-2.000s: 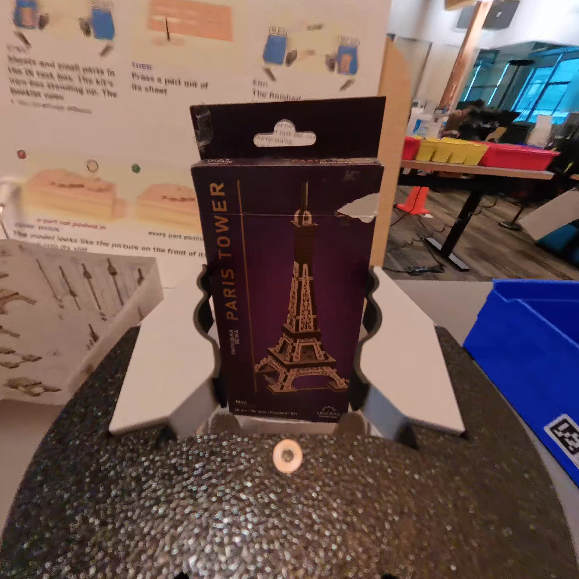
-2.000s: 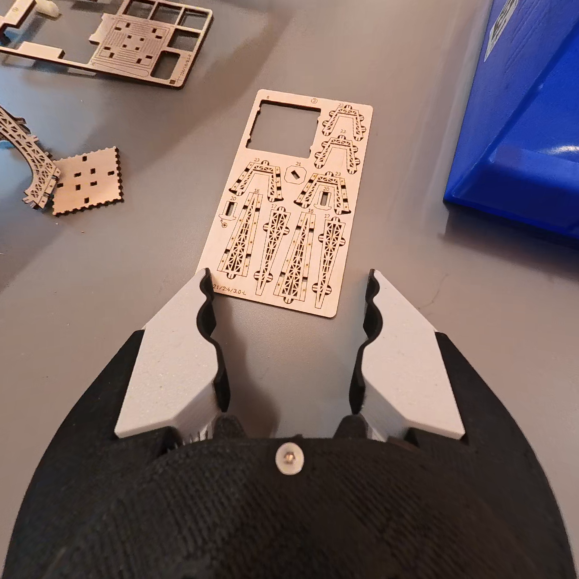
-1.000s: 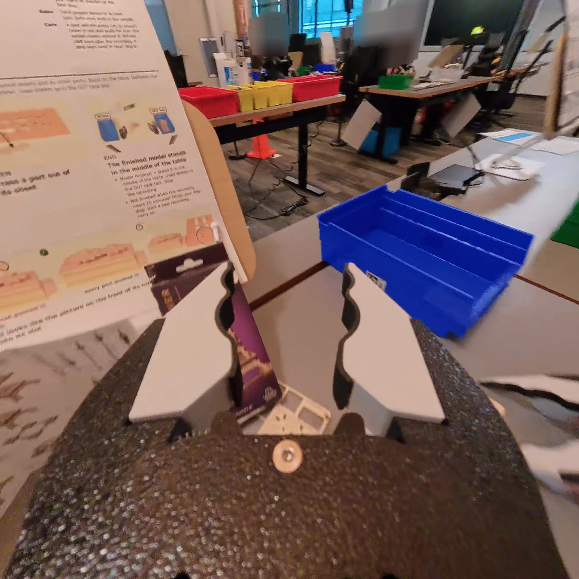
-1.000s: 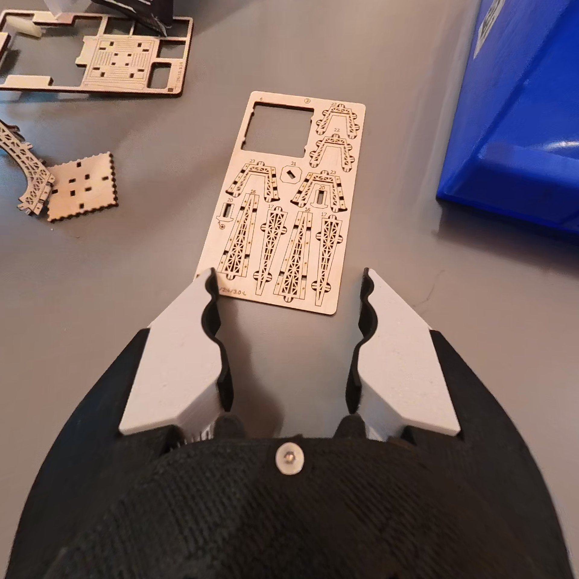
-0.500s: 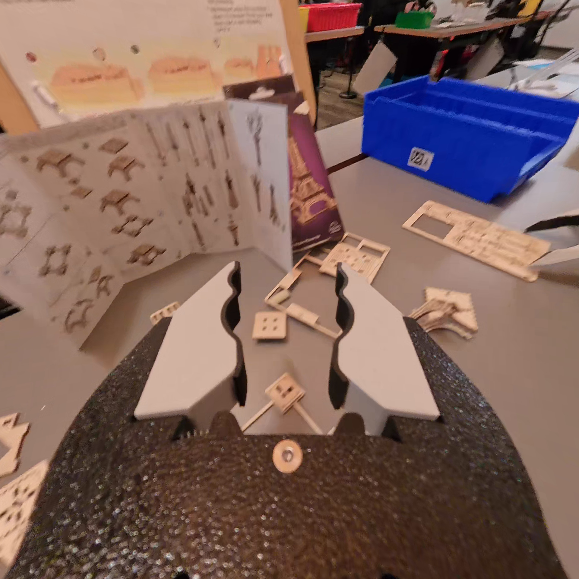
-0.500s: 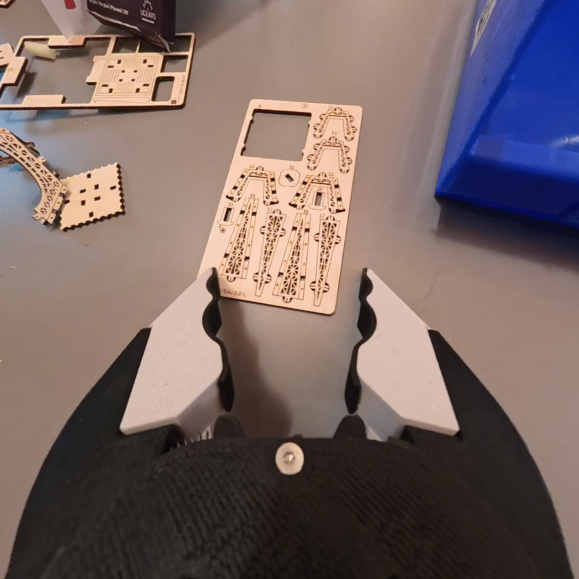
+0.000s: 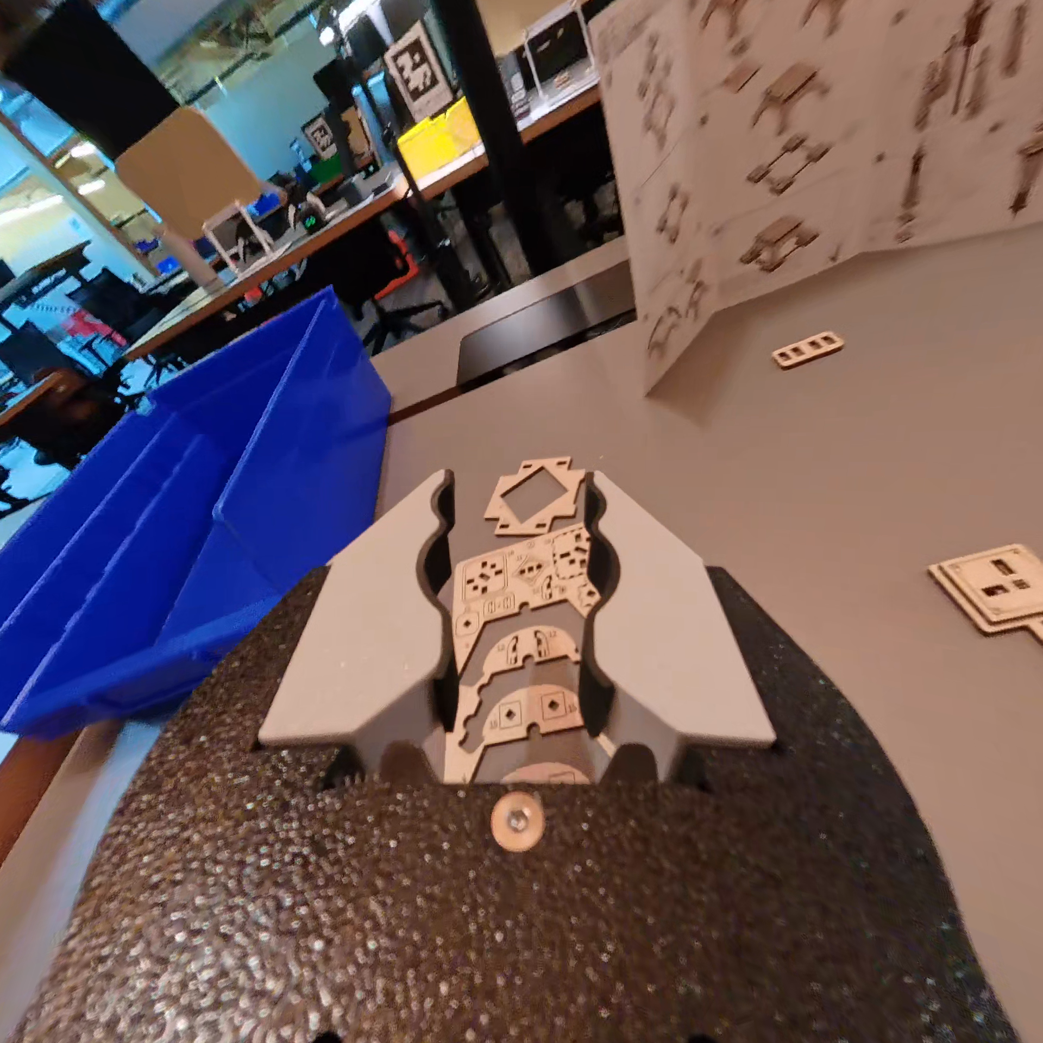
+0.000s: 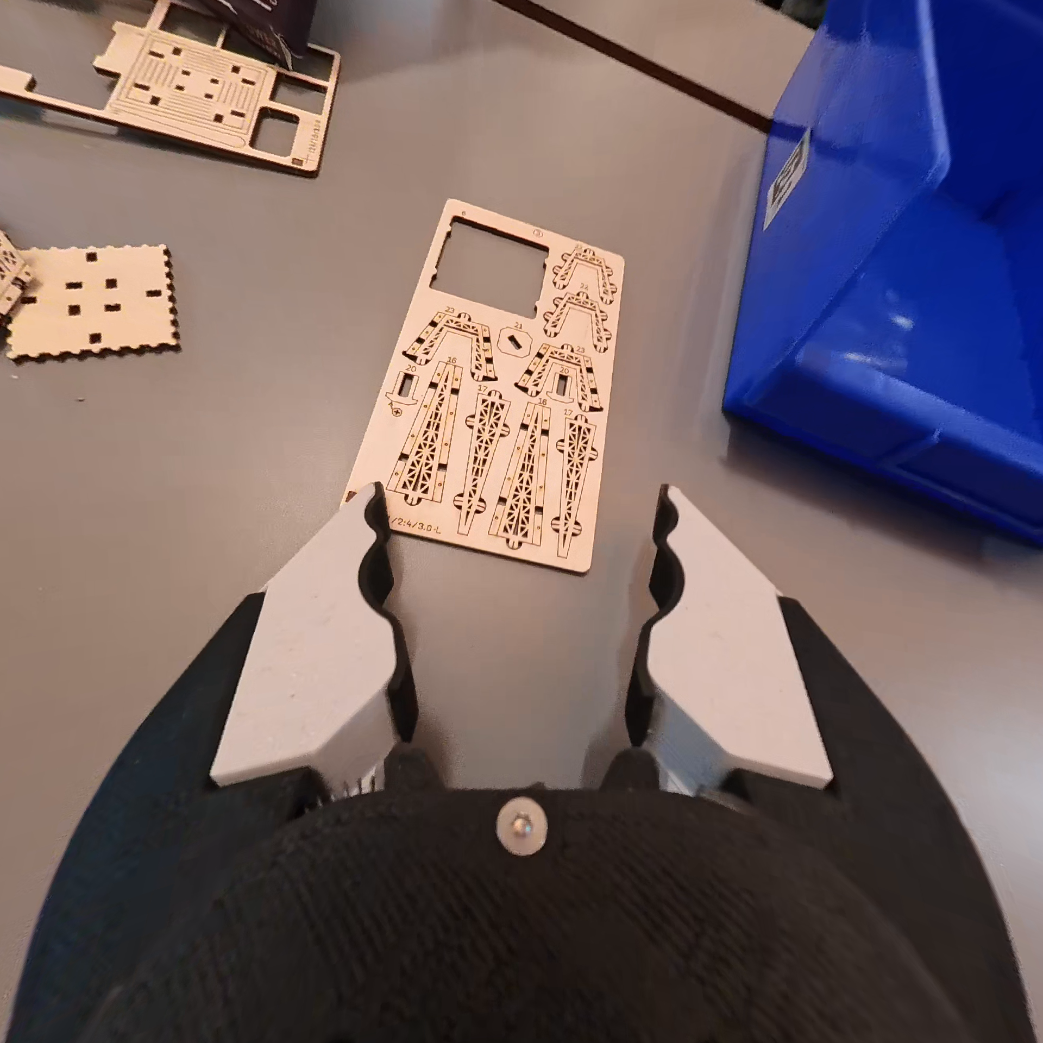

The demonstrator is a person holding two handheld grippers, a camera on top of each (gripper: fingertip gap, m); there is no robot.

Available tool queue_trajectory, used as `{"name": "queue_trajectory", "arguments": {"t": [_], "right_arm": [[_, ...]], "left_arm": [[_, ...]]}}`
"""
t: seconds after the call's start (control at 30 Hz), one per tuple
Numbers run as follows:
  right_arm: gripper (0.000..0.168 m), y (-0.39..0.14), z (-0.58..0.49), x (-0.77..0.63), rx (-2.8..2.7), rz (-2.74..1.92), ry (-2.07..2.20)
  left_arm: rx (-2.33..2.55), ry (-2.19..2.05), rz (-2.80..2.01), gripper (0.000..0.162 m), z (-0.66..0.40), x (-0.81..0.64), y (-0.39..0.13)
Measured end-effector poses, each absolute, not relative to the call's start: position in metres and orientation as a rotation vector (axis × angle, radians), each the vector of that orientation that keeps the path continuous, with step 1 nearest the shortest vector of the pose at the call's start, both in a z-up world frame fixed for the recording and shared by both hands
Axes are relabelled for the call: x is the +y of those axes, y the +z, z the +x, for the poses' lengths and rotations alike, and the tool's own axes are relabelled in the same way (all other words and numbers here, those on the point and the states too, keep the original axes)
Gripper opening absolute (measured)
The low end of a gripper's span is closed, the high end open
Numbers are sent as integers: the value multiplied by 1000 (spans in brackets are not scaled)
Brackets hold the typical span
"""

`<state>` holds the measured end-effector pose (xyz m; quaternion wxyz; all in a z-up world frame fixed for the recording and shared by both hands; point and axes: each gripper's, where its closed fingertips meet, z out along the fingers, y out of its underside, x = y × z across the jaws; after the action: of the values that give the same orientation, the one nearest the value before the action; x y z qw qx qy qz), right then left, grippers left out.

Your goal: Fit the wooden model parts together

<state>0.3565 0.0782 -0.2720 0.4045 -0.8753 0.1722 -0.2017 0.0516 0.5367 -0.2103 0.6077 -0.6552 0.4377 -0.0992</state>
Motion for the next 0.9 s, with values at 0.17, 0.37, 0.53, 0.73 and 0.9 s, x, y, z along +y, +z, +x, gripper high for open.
{"name": "queue_trajectory", "arguments": {"t": [0.17, 0.37, 0.53, 0.73, 0.9], "right_arm": [[84, -275, 353, 81, 435, -2224, -424], [84, -283, 353, 81, 540, -2231, -180], [84, -284, 350, 82, 513, -2244, -189], [84, -284, 350, 82, 511, -2244, -192], [84, -284, 350, 82, 511, -2244, -193]], "left_arm": [[1018, -164, -1583, 42, 44, 545, -226], [992, -150, -1608, 40, 37, 551, -228], [985, -177, -1631, 37, 36, 552, -229], [995, -159, -1623, 33, 37, 551, -230], [981, -175, -1623, 31, 37, 550, -228]]}}
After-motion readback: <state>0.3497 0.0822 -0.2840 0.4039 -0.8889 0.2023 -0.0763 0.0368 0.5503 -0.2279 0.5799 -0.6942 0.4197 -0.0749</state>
